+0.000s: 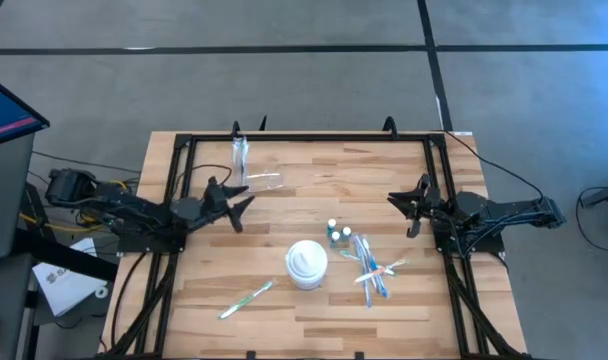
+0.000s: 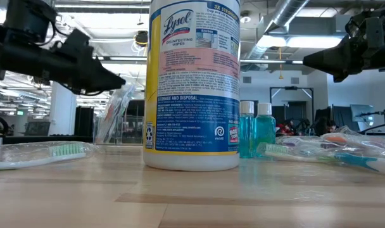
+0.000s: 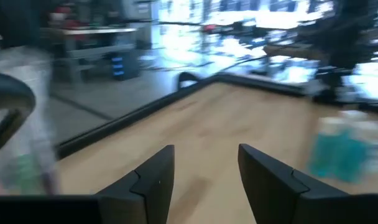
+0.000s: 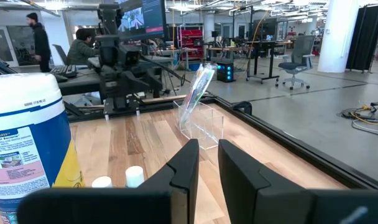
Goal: Pick & Place toothbrushing station
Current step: Put the left green toothbrush into the transparent organizer
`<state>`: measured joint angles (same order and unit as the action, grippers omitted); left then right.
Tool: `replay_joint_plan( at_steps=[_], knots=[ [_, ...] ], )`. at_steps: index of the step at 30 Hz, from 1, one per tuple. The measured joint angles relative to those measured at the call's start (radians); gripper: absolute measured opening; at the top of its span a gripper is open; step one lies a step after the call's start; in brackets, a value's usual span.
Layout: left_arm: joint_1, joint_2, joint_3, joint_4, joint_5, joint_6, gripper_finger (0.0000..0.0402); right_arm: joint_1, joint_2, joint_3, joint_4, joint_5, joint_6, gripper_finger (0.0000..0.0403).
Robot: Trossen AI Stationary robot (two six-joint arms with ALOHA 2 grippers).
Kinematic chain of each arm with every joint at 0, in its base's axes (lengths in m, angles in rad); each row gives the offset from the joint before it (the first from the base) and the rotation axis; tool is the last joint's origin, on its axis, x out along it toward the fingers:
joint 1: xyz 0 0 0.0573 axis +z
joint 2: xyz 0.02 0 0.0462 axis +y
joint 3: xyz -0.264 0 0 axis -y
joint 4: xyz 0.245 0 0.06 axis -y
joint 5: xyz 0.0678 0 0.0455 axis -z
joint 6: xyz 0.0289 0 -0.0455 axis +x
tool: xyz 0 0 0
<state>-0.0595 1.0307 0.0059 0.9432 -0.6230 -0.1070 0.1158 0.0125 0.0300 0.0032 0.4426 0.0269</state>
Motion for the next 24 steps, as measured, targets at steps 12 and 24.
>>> replay_joint_plan(
  at_steps=[12, 24],
  knots=[
    [-0.182, -0.043, 0.0, 0.0, 0.289, -0.233, 0.017, 0.0, 0.0, 0.0, 0.0, 0.0, 0.0, 0.0054],
    [-0.416, -0.021, 0.059, -0.038, 0.344, -0.458, 0.017, 0.0, 0.0, 0.0, 0.0, 0.0, 0.0, 0.0054]
  ],
)
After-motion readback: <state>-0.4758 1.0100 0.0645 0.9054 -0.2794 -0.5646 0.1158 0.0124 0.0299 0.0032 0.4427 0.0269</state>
